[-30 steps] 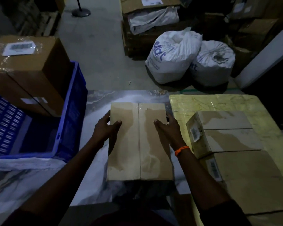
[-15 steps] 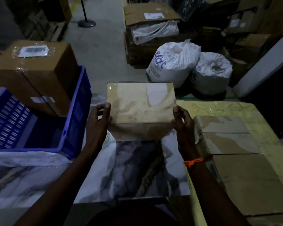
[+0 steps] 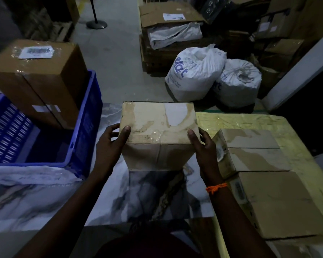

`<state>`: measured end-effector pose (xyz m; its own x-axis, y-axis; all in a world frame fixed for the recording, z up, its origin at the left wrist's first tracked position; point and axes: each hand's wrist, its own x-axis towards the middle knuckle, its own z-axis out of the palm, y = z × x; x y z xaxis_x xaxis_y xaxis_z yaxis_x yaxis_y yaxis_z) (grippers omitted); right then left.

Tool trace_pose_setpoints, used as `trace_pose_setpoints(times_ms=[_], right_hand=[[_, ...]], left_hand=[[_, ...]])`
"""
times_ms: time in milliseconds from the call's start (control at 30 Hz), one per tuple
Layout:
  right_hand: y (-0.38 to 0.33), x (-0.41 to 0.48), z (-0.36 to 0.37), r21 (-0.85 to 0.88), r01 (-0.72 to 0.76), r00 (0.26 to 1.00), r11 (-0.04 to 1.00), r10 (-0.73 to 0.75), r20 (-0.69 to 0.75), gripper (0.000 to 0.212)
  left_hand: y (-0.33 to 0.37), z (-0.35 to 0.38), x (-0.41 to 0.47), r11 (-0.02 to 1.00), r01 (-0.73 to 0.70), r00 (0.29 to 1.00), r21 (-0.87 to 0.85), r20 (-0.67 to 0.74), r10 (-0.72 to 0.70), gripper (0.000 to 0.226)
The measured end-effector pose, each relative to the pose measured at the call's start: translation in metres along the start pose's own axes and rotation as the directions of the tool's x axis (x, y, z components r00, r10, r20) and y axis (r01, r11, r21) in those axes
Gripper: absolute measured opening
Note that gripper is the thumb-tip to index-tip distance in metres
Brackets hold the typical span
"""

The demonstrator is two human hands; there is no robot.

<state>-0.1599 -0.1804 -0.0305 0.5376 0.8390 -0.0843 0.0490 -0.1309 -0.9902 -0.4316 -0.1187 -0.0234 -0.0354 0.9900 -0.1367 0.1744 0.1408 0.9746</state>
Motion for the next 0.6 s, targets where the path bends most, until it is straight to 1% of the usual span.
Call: trace_pose_setpoints(times_ms=[67, 167, 233, 300, 333, 433, 533, 600], right_hand=[[0.001, 0.001, 0.001, 0.022, -0.016, 1.000, 1.000, 0.015, 0.012, 0.049], [0.001, 0.006, -0.001, 0.024, -0.044, 0.998, 0.999, 0.042, 0.056, 0.053], [-0.005, 0.015, -0.004, 0.002, -0.072, 0.991, 0.997, 0.072, 0.109, 0.043], [-0.016, 0.028, -0.005, -0.039, -0.082, 0.983, 0.996, 0.087, 0.164, 0.028], [-0.022, 0.035, -0.004, -0.060, -0.080, 0.980, 0.995, 0.090, 0.178, 0.025], [-0.038, 0.057, 0.001, -0.154, -0.045, 0.978, 0.987, 0.075, 0.196, 0.027], [-0.051, 0.074, 0.011, -0.222, -0.058, 0.970, 0.973, 0.108, 0.218, 0.026], [-0.051, 0.084, 0.019, -0.261, -0.080, 0.971, 0.962, 0.135, 0.198, 0.031]], left_hand=[[0.001, 0.000, 0.001, 1.000, 0.013, 1.000, -0.011, 0.010, -0.013, 0.061], [0.005, -0.005, 0.007, 0.999, 0.037, 0.998, -0.019, 0.058, -0.036, 0.073], [0.010, -0.009, 0.016, 0.999, 0.043, 0.995, 0.015, 0.091, -0.045, 0.083], [0.019, -0.011, 0.028, 0.999, 0.040, 0.991, 0.036, 0.124, -0.044, 0.078], [0.025, -0.009, 0.035, 0.998, 0.032, 0.990, 0.048, 0.138, -0.038, 0.073], [0.042, 0.000, 0.050, 0.995, 0.032, 0.984, 0.093, 0.171, -0.048, 0.063], [0.056, 0.010, 0.059, 0.986, 0.080, 0.965, 0.147, 0.235, -0.113, 0.055], [0.058, 0.014, 0.061, 0.984, 0.064, 0.959, 0.164, 0.263, -0.106, 0.052]])
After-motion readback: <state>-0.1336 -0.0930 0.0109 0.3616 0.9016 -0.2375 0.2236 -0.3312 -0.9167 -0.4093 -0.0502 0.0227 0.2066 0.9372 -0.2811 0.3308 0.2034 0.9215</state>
